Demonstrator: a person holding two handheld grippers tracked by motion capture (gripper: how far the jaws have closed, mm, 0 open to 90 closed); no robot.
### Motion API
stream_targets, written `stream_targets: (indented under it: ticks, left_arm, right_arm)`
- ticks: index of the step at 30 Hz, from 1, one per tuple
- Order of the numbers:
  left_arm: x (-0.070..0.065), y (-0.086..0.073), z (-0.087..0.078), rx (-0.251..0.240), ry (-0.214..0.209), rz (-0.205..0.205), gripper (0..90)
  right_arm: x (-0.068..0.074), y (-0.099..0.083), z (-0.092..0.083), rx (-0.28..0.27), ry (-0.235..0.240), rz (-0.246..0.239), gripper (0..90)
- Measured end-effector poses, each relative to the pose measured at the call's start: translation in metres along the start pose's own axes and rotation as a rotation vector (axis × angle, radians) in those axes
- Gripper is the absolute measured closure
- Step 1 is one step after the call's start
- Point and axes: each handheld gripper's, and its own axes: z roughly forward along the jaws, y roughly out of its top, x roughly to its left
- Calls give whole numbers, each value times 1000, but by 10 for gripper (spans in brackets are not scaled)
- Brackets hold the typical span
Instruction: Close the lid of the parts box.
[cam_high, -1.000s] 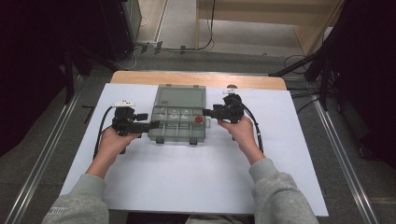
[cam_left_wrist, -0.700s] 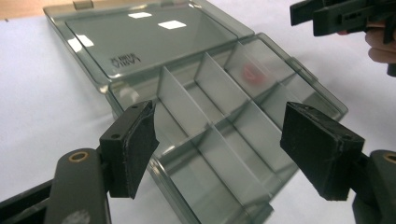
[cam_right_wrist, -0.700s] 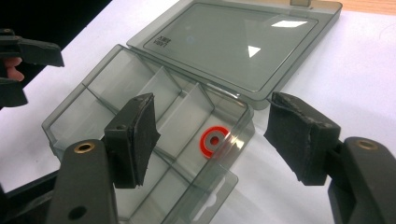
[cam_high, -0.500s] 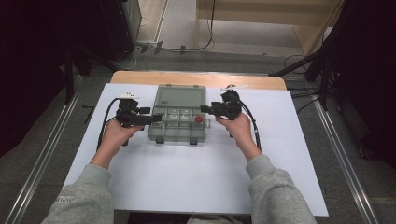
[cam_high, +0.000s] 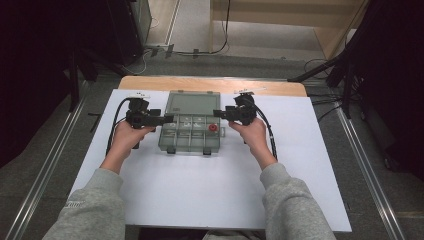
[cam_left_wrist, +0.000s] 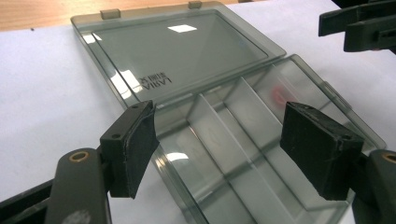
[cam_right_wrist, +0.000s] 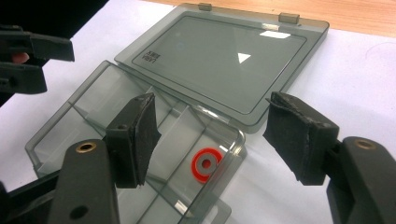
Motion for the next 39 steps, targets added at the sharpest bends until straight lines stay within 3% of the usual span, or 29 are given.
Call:
stream_targets:
  ticks: [4, 18, 24, 39]
  left_arm:
    - [4, 3, 4, 1, 15, -3, 264]
    - [16, 12, 22, 21, 8, -37, 265]
    - [20, 16, 29, 26, 42, -17, 266]
    - [34, 18, 47, 18, 34, -82, 282]
  right_arm:
    - [0, 4, 6, 4, -11, -2, 350]
    - [-5, 8, 21, 11, -30, 30, 356]
    - [-10, 11, 25, 5, -43, 50, 362]
    - [-20, 9, 38, -3, -74, 91, 366]
